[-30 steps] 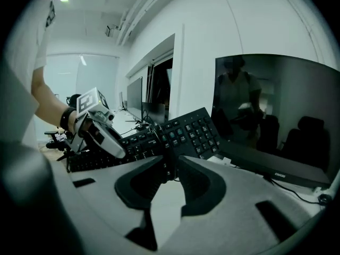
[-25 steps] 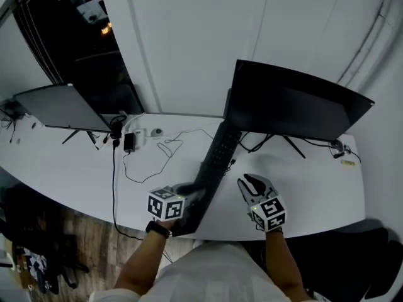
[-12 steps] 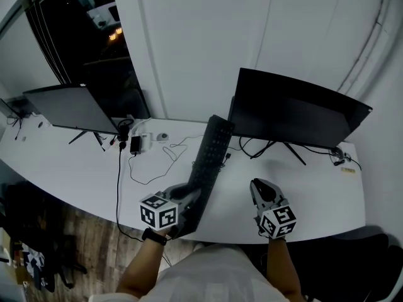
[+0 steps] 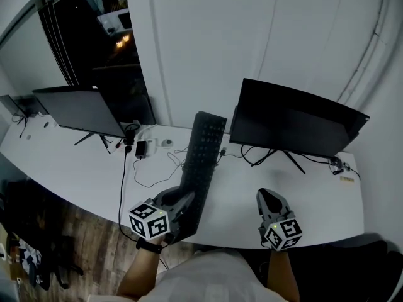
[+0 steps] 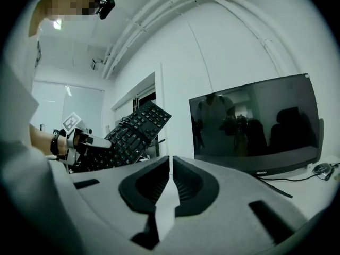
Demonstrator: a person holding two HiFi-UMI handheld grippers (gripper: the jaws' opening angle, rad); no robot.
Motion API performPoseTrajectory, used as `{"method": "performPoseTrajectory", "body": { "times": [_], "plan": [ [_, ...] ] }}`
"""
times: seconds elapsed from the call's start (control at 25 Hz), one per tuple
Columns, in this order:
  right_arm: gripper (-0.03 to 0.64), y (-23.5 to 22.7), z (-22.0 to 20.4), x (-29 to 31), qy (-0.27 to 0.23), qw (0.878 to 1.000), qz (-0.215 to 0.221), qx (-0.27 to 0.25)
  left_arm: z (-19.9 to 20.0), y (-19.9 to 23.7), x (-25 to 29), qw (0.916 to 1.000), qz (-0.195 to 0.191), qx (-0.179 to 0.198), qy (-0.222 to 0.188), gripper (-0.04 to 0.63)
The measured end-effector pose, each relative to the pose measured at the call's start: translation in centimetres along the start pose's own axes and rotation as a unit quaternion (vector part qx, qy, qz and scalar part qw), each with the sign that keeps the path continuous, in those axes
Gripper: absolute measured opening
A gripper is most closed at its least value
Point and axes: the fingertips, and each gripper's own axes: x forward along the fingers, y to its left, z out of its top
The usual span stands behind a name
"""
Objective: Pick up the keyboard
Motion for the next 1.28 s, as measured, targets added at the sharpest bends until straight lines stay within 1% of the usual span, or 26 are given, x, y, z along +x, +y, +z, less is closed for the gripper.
{"method": "performPoseTrajectory", "body": {
  "times": [0.2,0.48,0.88,1.12,1.28],
  "plan": [
    [0.020,0.4,0.8,-1.1,-0.015,1.000,0.000,0.007,1.8,-0.4,-2.3,0.9995,0.007,-0.002,-0.030,0.075],
    [0.020,0.9,1.9,-2.0,-0.028,1.000,0.003,0.001,3.1,-0.7,-4.7,0.9982,0.017,-0.002,-0.057,0.075],
    [0.005,1.8,3.1,-2.3,-0.031,0.999,0.004,-0.017,4.2,-0.9,-6.5,0.9971,0.021,0.008,-0.073,0.075],
    [0.003,1.9,3.1,-2.2,-0.028,0.999,0.002,-0.023,4.5,-1.2,-6.8,0.9970,0.022,0.012,-0.073,0.075],
    [0.002,1.7,2.9,-2.3,-0.022,0.999,-0.007,-0.025,4.2,-0.9,-7.0,0.9969,0.021,0.011,-0.075,0.075]
  ]
}}
